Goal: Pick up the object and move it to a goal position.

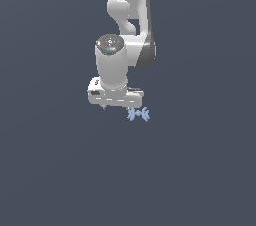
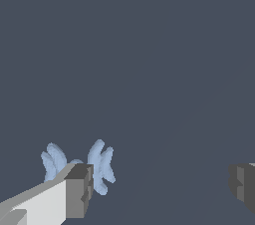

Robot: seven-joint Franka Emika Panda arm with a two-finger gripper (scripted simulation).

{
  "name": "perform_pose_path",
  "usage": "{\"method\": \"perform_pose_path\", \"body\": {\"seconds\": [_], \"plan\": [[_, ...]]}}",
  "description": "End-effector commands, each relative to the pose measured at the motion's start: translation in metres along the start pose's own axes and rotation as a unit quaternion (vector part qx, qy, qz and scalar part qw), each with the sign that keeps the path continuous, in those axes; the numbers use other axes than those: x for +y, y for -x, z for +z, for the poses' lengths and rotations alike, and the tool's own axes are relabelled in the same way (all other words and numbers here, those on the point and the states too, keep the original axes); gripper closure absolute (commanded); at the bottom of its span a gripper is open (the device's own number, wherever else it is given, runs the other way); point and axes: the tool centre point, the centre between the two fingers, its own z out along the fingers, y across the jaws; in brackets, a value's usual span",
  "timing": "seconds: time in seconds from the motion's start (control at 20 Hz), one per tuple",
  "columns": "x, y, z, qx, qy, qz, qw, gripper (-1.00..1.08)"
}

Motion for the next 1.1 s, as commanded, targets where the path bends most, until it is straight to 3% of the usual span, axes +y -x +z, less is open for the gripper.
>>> {"method": "perform_pose_path", "body": {"seconds": [0.0,0.6,1.05], "plan": [[-0.001,0.0,0.001,0.0,0.0,0.006,1.0,-0.92],[-0.017,0.007,0.013,-0.001,-0.004,0.096,0.9954,-0.92],[-0.034,0.016,0.028,-0.003,-0.007,0.205,0.9788,-0.92]]}}
